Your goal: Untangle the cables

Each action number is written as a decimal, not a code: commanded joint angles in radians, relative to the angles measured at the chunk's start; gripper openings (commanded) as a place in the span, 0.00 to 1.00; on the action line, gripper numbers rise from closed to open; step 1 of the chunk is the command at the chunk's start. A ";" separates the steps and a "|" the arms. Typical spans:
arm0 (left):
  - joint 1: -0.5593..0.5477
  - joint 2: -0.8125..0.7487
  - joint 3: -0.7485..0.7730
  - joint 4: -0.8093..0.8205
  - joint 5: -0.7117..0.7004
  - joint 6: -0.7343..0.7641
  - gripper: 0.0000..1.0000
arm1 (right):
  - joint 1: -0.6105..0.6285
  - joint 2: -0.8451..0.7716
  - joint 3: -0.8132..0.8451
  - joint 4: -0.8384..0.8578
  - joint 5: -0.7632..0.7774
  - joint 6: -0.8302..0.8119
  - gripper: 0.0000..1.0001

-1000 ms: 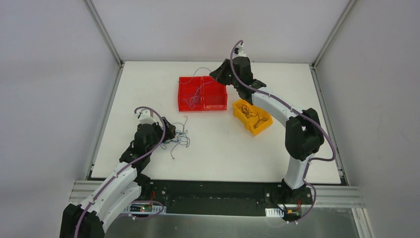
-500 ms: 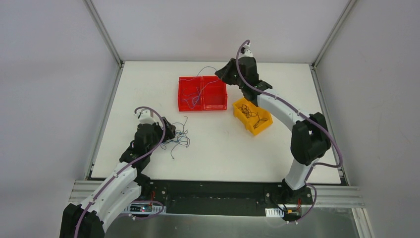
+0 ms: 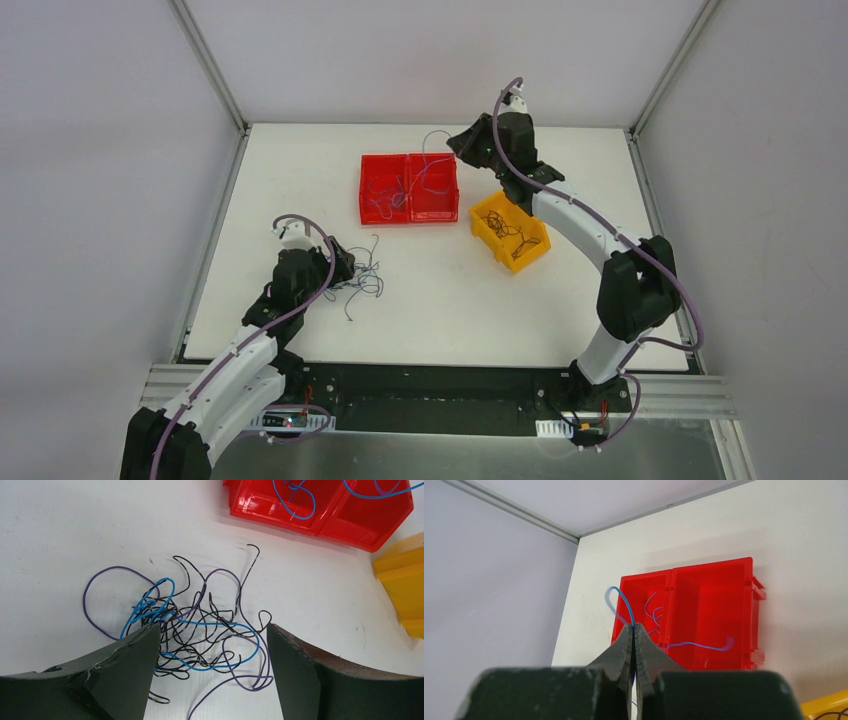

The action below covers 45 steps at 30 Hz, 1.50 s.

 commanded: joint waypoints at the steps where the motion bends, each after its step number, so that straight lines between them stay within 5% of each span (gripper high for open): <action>1: 0.005 0.008 0.016 0.032 0.011 0.021 0.79 | -0.017 -0.067 -0.017 0.027 0.050 0.003 0.00; 15: 0.005 0.021 0.017 0.039 0.013 0.023 0.79 | -0.028 -0.017 0.020 0.008 -0.037 0.023 0.00; 35: 0.005 0.020 0.017 0.041 0.015 0.022 0.79 | 0.116 0.179 0.431 -0.242 -0.090 -0.208 0.00; 45: 0.005 0.012 0.015 0.036 0.012 0.022 0.79 | 0.118 0.257 0.418 -0.289 -0.046 -0.181 0.00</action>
